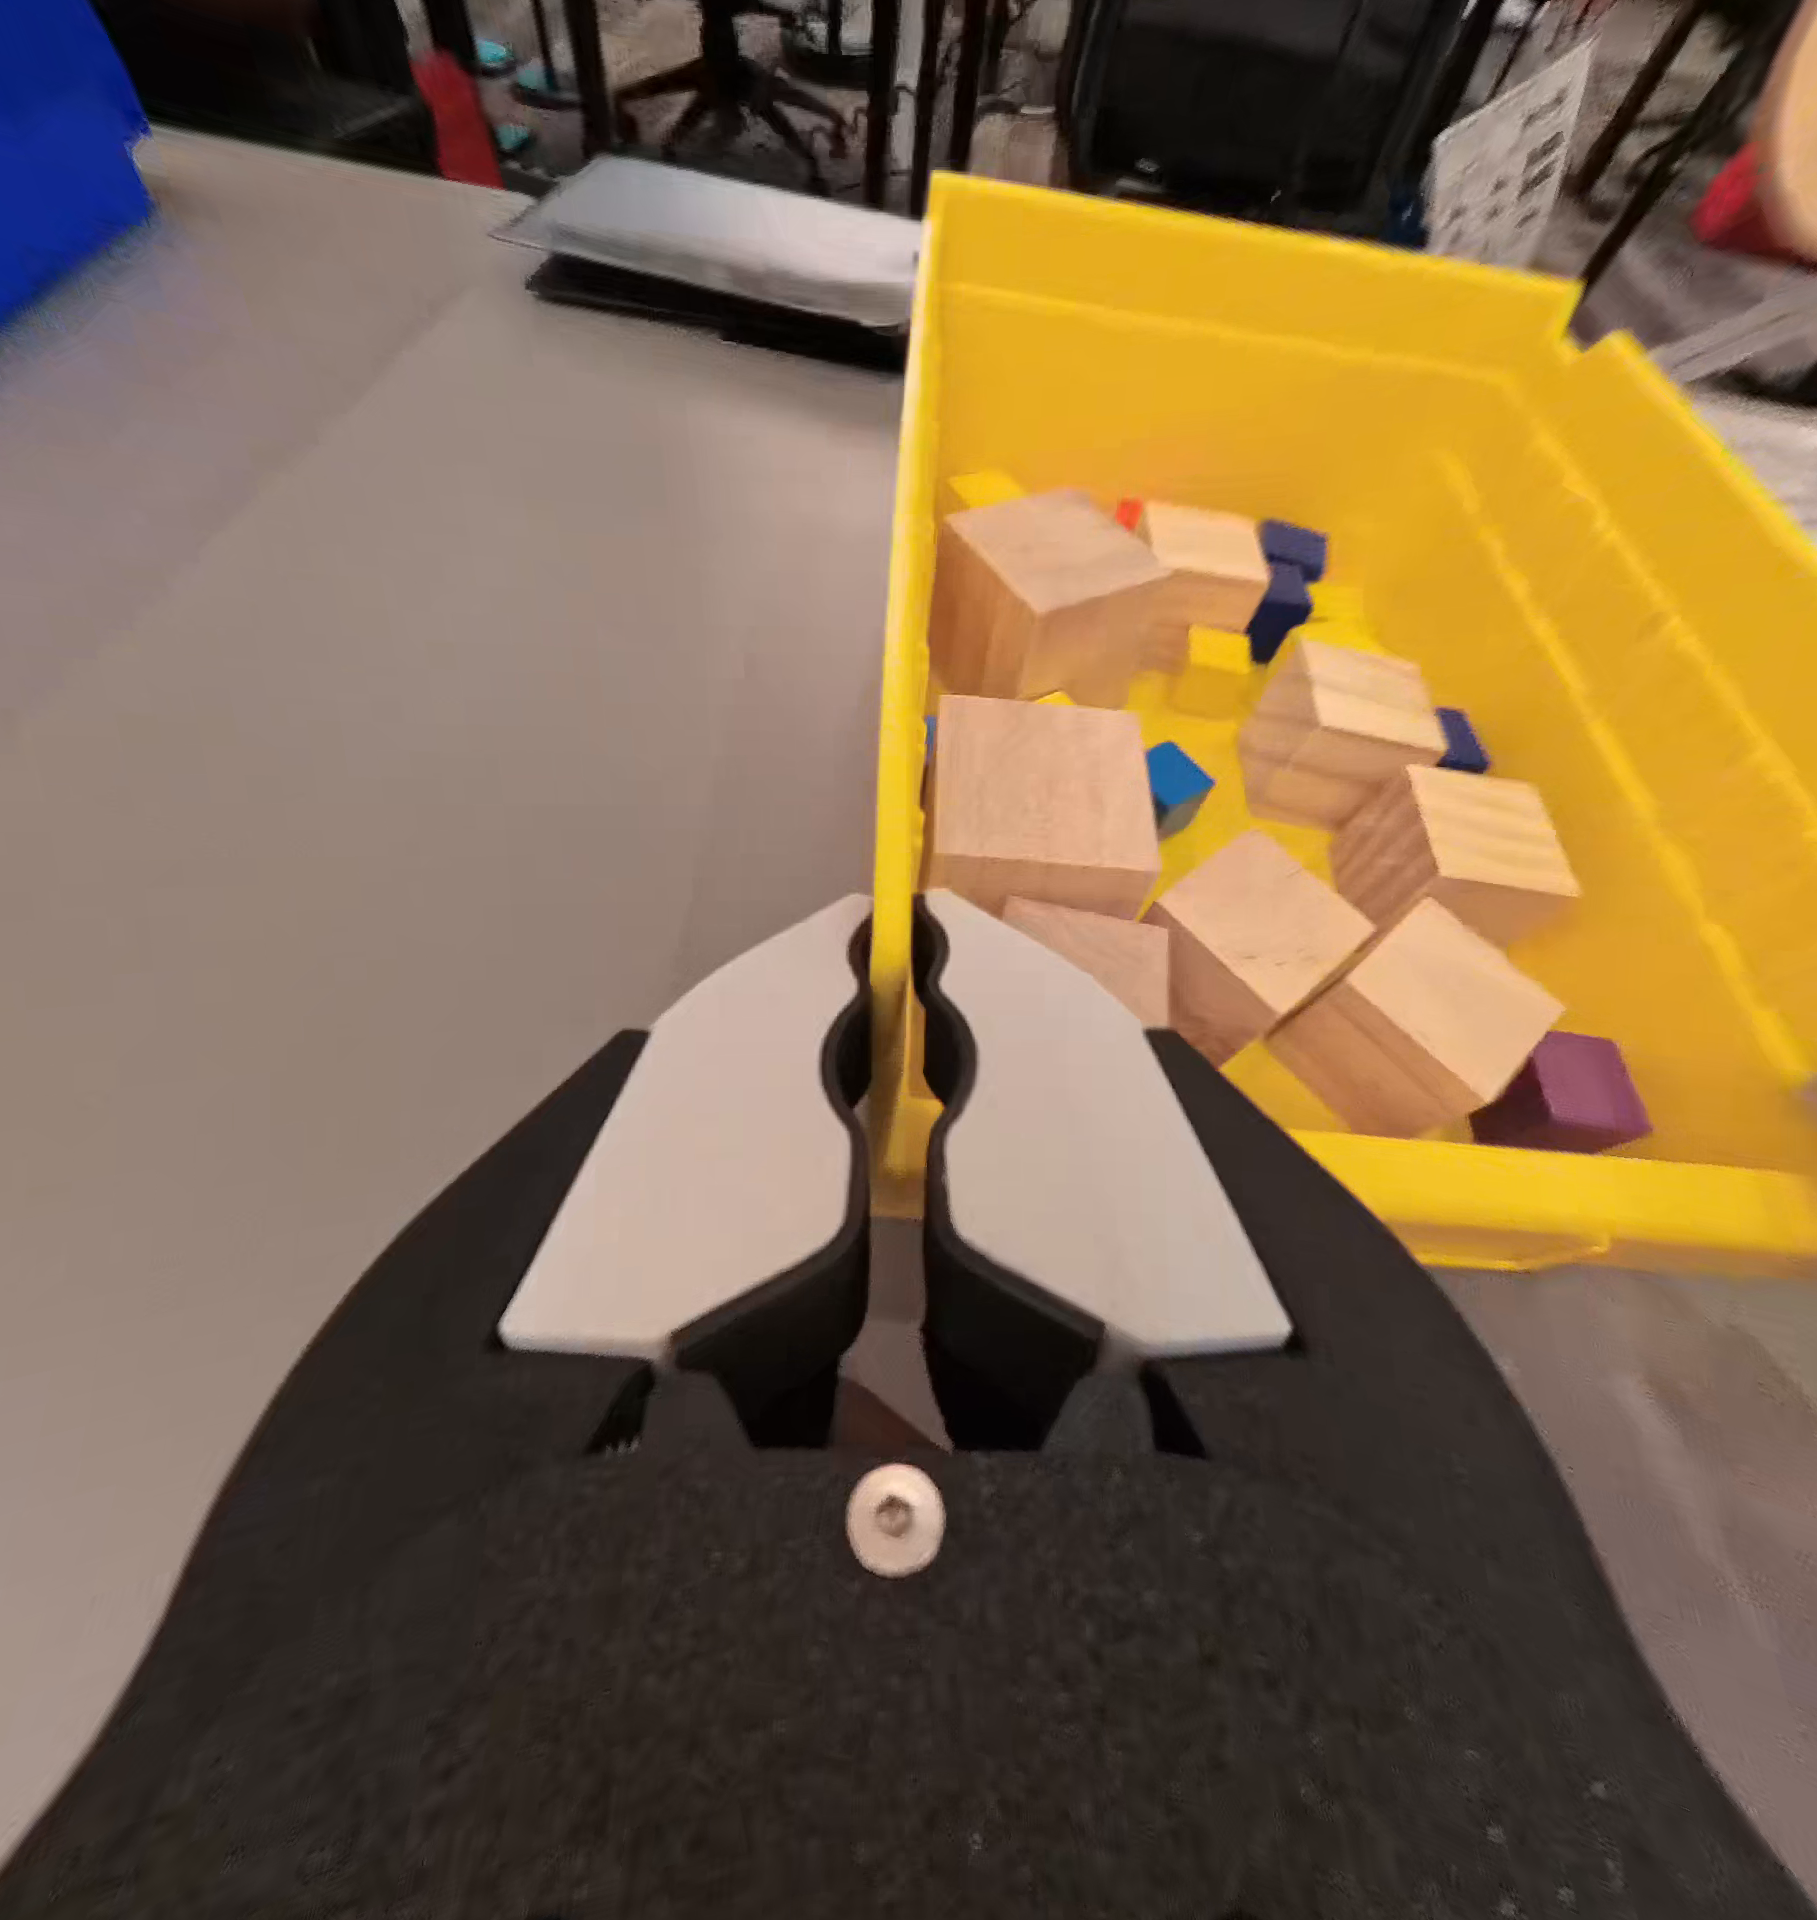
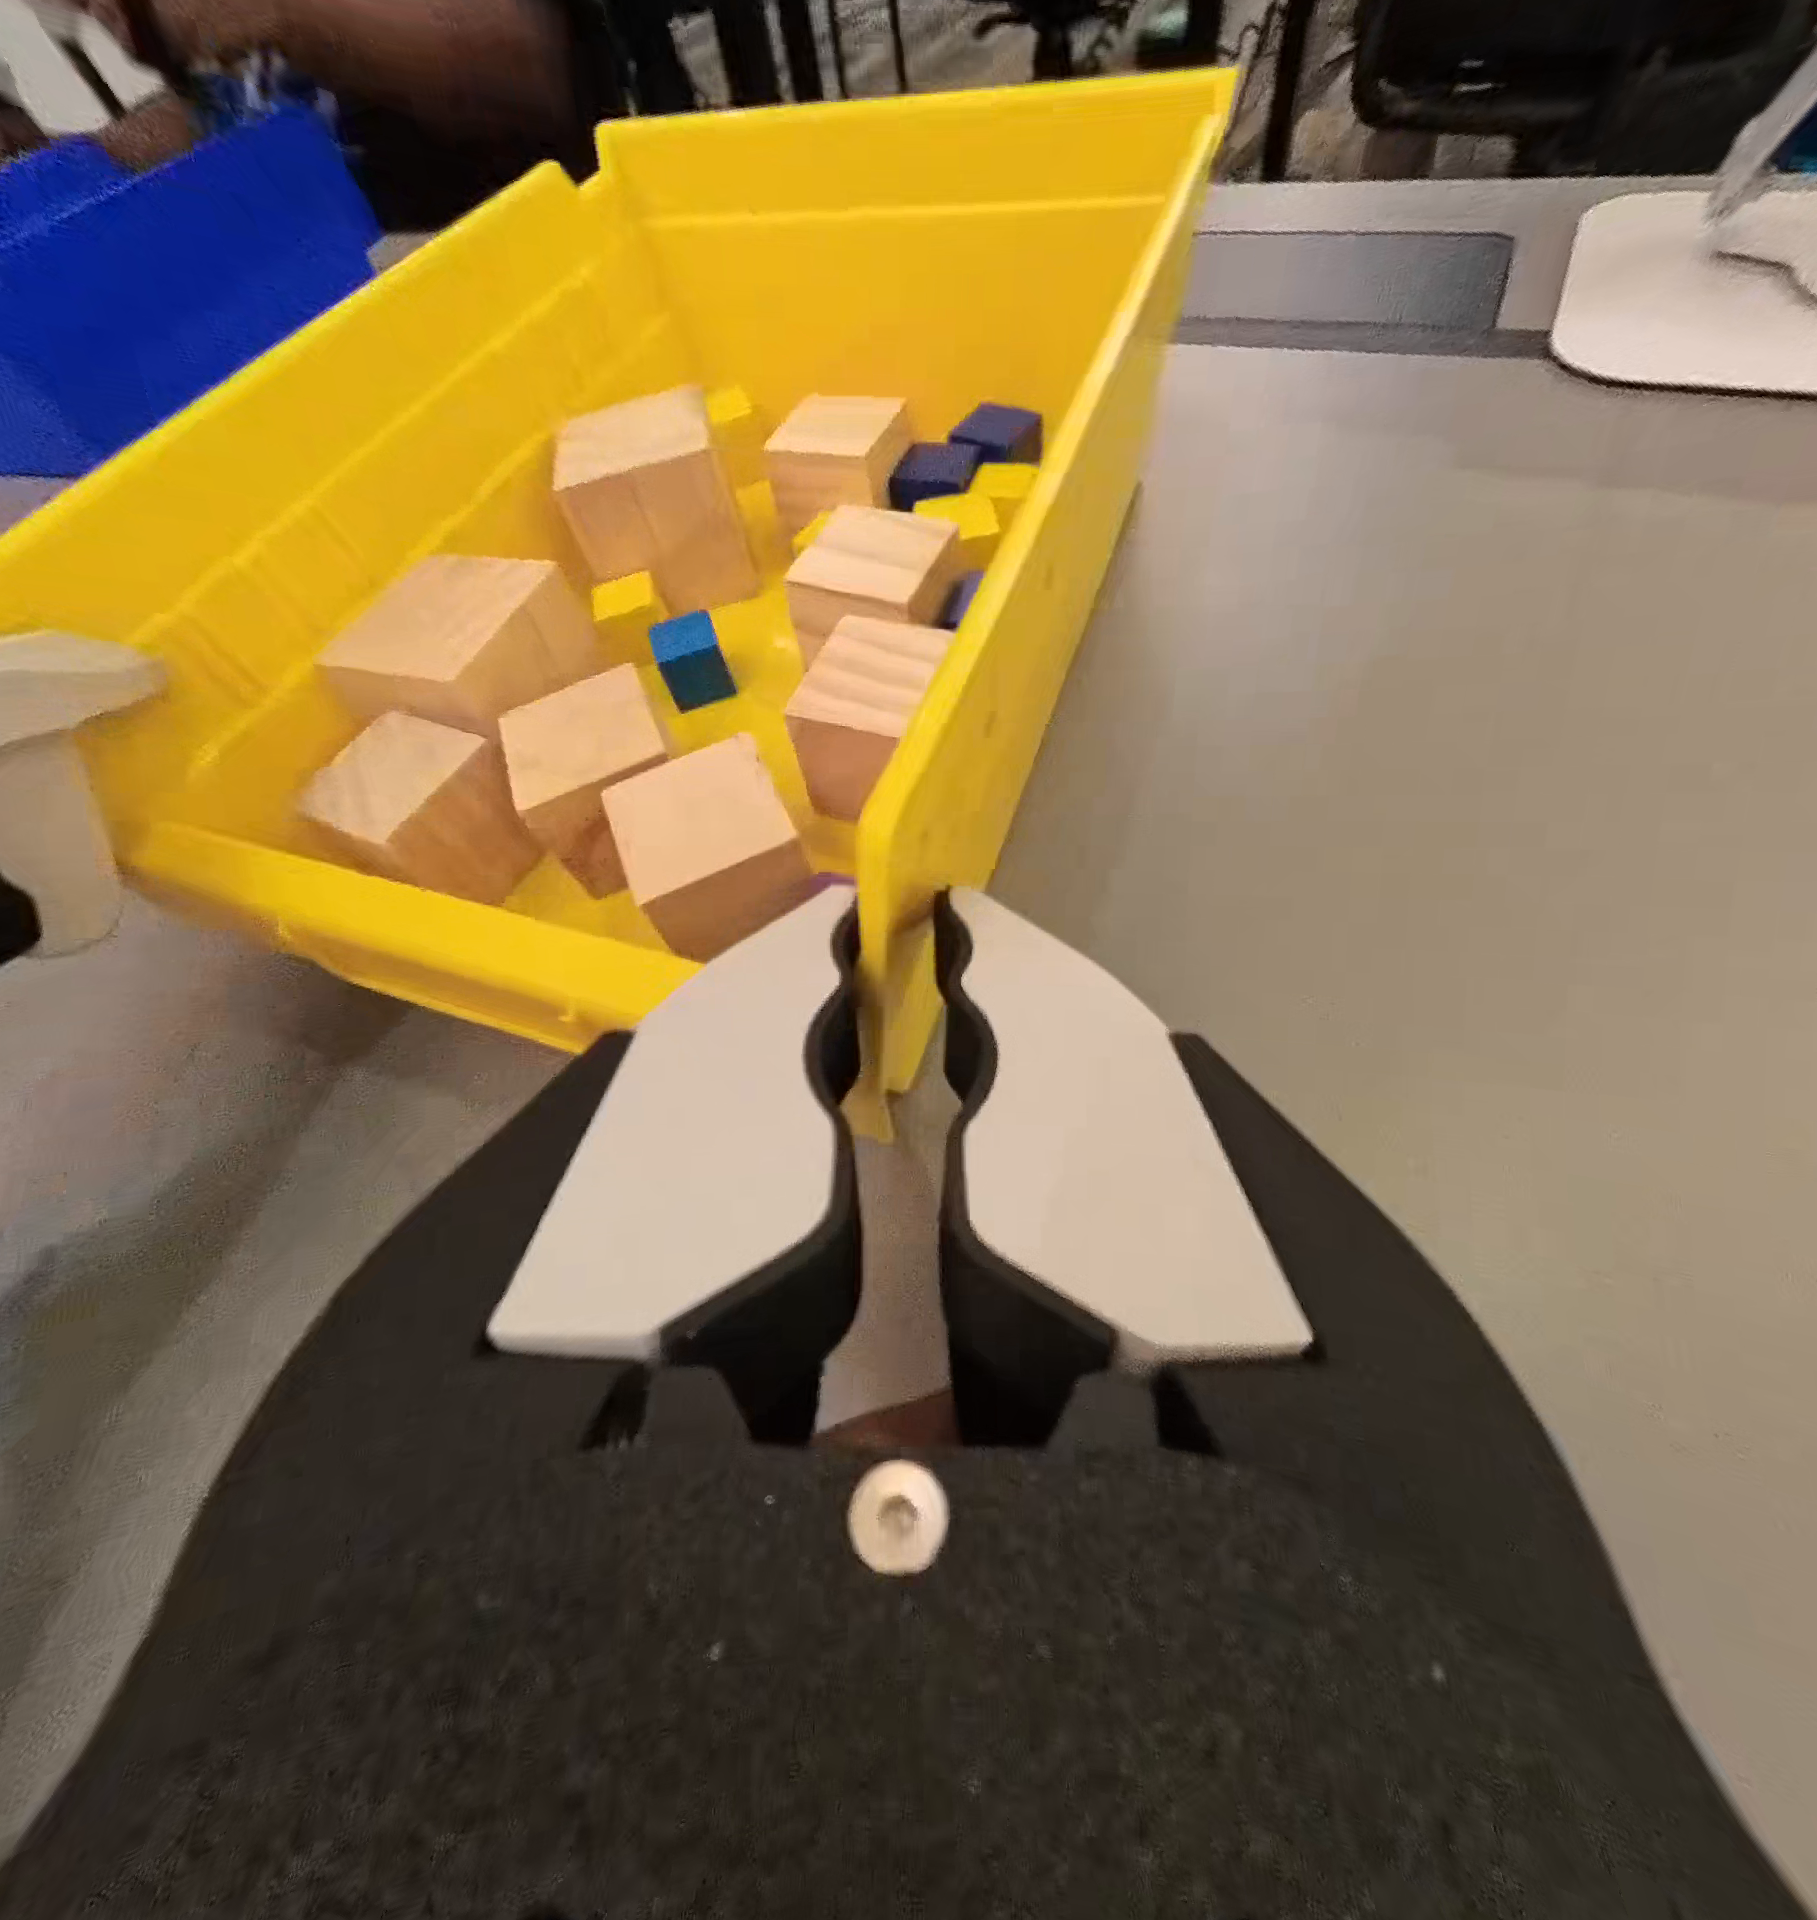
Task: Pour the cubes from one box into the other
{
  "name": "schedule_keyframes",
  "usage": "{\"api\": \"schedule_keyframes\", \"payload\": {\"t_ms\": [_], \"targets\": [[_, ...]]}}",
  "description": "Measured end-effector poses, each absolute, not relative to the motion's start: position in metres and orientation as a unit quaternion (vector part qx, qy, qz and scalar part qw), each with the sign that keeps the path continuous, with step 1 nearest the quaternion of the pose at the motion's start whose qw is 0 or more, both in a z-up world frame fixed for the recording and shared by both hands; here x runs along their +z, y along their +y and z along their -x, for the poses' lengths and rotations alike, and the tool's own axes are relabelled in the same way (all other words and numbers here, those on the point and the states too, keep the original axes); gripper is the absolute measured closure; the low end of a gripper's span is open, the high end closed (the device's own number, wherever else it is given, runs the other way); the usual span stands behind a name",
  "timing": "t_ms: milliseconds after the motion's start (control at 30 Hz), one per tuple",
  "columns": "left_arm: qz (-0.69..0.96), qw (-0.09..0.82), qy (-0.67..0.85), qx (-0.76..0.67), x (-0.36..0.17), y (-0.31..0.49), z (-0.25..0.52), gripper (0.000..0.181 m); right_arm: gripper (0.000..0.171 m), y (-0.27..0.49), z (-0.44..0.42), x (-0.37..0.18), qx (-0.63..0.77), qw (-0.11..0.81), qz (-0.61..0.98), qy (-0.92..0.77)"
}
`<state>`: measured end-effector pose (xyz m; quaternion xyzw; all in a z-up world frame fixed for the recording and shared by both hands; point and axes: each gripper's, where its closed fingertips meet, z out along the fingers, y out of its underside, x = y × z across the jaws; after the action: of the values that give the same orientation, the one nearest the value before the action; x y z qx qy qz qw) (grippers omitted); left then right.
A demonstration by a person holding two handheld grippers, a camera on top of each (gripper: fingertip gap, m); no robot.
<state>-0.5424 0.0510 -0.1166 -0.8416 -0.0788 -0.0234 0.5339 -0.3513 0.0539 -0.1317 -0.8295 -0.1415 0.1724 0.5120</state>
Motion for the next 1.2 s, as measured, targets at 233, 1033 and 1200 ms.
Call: {"api": "schedule_keyframes", "payload": {"t_ms": [233, 1033, 1200], "targets": [[0.818, 0.571, -0.063, 0.015, -0.077, 0.034, 0.550, 0.148, 0.145, -0.029, 0.299, -0.109, 0.314, 0.376, 0.807, -0.329], [0.820, 0.573, -0.014, -0.011, -0.103, -0.007, 0.386, 0.148, 0.137, 0.002, -0.217, -0.096, 0.006, 0.587, 0.809, 0.040], [0.827, 0.561, -0.023, -0.033, -0.109, -0.006, 0.386, 0.148, 0.137, 0.008, -0.184, -0.107, 0.065, 0.576, 0.815, 0.021]]}}
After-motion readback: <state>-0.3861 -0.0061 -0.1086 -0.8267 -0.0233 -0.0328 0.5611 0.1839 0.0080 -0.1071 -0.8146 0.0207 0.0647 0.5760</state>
